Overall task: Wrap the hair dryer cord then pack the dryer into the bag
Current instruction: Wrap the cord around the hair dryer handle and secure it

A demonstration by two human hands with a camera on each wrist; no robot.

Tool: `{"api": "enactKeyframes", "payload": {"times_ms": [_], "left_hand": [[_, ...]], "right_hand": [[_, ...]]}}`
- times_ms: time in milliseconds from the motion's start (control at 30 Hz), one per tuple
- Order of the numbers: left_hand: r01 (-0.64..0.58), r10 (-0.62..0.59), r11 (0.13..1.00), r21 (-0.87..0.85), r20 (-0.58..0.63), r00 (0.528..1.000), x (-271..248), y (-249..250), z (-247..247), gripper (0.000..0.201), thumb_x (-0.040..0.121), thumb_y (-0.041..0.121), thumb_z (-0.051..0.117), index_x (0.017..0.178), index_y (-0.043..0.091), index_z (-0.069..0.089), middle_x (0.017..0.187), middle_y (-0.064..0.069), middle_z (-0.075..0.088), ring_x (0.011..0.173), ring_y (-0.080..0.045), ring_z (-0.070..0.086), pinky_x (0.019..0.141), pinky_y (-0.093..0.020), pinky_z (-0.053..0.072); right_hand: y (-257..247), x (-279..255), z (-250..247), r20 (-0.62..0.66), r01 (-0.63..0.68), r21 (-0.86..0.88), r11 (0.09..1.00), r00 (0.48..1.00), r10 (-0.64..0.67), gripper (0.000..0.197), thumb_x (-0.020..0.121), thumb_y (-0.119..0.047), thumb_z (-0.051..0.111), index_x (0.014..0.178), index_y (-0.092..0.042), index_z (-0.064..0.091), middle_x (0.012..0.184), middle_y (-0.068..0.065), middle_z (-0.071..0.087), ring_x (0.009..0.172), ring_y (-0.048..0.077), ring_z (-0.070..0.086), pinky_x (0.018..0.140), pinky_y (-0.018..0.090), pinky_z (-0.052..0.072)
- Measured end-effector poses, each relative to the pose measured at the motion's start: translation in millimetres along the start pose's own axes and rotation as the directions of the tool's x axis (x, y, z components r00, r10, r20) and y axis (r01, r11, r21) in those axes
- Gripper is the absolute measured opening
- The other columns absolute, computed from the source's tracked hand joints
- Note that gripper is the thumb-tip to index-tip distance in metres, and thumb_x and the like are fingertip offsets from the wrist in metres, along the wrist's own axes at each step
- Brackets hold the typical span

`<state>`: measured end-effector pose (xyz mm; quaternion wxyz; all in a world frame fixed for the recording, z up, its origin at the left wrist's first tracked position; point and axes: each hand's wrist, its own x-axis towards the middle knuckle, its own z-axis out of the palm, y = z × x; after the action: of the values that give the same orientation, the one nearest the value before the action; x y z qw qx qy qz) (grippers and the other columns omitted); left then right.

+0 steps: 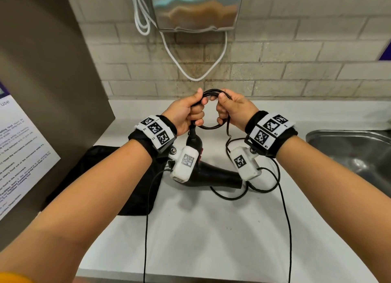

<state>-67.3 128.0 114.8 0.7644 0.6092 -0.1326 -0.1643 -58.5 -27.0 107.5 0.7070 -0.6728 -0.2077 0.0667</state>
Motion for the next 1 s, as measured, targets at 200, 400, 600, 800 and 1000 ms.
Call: {"api": "enactKeyframes", "payload": {"times_ms": [200,400,600,800,1000], "left_hand": [[0.0,0.003,0.996,-0.093,0.03,1.0,1.2,1.1,-2.1,0.037,0.102,0.027,0.021,0.075,0.013,0.043,0.043,0.009,0.036,0.039,-0.005,0.034,0.053,-0.021,0.047],[0.055,-0.051,0.989,-0.134,0.03,0.998,0.9,9.5,-0.3,0.041,0.1,0.032,0.022,0.083,0.011,0.053,0.04,0.009,0.031,0.034,-0.005,0.026,0.042,-0.019,0.034],[0.017,-0.015,1.0,0.024,-0.047,0.999,2.1,9.3,5.3,0.037,0.099,0.039,0.034,0.074,0.016,0.049,0.037,0.011,0.024,0.031,-0.003,0.02,0.037,-0.015,0.021],[0.02,-0.019,1.0,0.021,-0.048,0.999,3.9,12.1,1.1,0.033,0.1,0.036,0.032,0.085,0.014,0.052,0.051,0.009,0.041,0.035,-0.003,0.029,0.037,-0.015,0.026],[-0.041,0.059,0.987,0.158,-0.118,0.991,6.7,12.2,-1.9,0.034,0.101,0.035,0.03,0.087,0.014,0.052,0.044,0.012,0.035,0.034,-0.002,0.025,0.035,-0.014,0.025]], "right_hand": [[-0.3,-1.3,-7.7,-0.053,-0.029,-0.083,0.996,0.998,0.025,0.033,0.1,-0.023,0.031,0.071,-0.014,0.044,0.038,-0.012,0.035,0.042,0.006,0.044,0.054,0.024,0.045],[-8.8,2.3,-2.4,-0.082,-0.025,-0.135,0.991,0.997,0.014,0.033,0.1,-0.019,0.029,0.069,-0.016,0.04,0.036,-0.011,0.031,0.038,0.005,0.037,0.049,0.021,0.041],[-16.4,-0.7,5.1,-0.133,-0.073,-0.234,0.969,0.99,0.043,0.041,0.1,-0.035,0.023,0.067,-0.019,0.042,0.04,-0.013,0.032,0.046,0.008,0.038,0.044,0.019,0.028],[-20.1,1.4,4.6,-0.134,-0.096,-0.259,0.961,0.989,0.063,0.034,0.099,-0.022,0.029,0.069,-0.02,0.044,0.045,-0.012,0.033,0.049,0.011,0.035,0.039,0.012,0.018],[-21.2,-3.0,2.3,-0.087,-0.05,-0.398,0.916,0.996,0.017,0.03,0.099,-0.022,0.028,0.08,-0.022,0.051,0.061,-0.003,0.048,0.057,0.01,0.045,0.038,0.015,0.024]]}}
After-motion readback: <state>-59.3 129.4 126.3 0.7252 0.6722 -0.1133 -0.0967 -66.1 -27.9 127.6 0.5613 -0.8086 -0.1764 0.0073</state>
